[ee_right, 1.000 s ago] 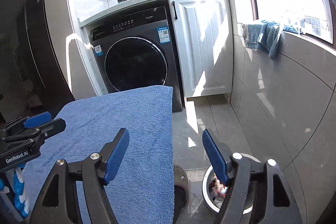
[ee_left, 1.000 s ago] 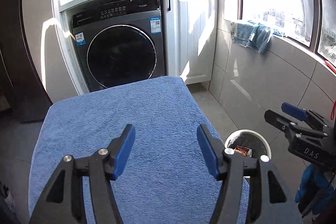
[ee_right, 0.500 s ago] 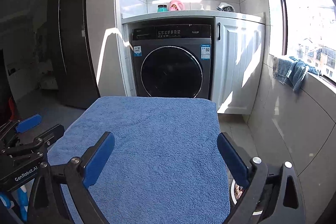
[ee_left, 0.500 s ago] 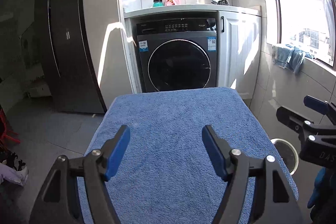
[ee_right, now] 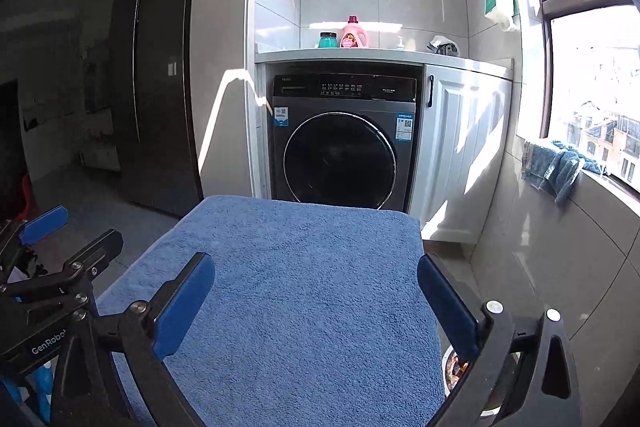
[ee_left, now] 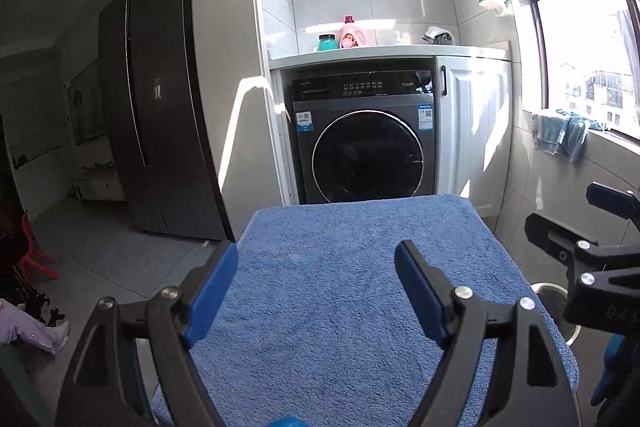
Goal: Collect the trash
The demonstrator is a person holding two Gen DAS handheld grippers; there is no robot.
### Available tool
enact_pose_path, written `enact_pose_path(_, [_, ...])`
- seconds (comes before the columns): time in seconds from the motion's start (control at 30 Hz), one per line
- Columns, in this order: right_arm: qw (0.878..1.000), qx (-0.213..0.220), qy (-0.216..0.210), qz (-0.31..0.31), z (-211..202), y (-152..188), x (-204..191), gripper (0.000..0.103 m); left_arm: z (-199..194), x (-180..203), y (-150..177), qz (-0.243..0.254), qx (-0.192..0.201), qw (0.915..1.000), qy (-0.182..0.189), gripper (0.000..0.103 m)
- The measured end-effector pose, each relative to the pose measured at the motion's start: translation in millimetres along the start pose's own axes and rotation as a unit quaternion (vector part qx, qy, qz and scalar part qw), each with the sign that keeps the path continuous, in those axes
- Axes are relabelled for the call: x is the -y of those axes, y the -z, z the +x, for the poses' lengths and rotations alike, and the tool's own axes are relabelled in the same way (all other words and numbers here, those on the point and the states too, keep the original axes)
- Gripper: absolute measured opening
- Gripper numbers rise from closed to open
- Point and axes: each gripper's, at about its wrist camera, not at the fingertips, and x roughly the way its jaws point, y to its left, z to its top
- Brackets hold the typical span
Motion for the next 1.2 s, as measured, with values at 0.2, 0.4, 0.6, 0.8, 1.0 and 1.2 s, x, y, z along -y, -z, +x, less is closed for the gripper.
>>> enact_pose_path(0.2, [1.000,0.003,-0.001,0.007,-1.2,1.8,3.7,0.103,-9.5,2.6,-3.8,-0.009,0.024,0.9997,-0.003,0.091])
enact_pose_path(0.4, [1.000,0.006,-0.004,0.012,-0.6,3.3,8.0,0.103,-4.4,8.8,-2.7,-0.014,0.026,0.9996,0.004,0.096])
enact_pose_path(0.6, [1.000,0.004,-0.005,0.022,3.9,5.6,16.5,0.103,4.7,18.5,-2.0,-0.006,0.019,0.9998,0.008,0.096])
enact_pose_path(0.8, [1.000,0.006,0.004,0.022,8.5,4.3,25.5,0.103,18.1,28.5,-6.0,0.008,0.006,0.9998,0.017,0.096])
enact_pose_path(1.0, [1.000,0.000,0.016,0.026,17.6,2.6,36.4,0.103,31.9,34.6,-9.6,0.013,-0.001,0.9997,0.023,0.096])
enact_pose_path(1.2, [0.999,-0.006,0.025,0.029,30.6,-1.1,44.5,0.103,49.4,35.3,-13.9,0.015,-0.005,0.9995,0.027,0.096])
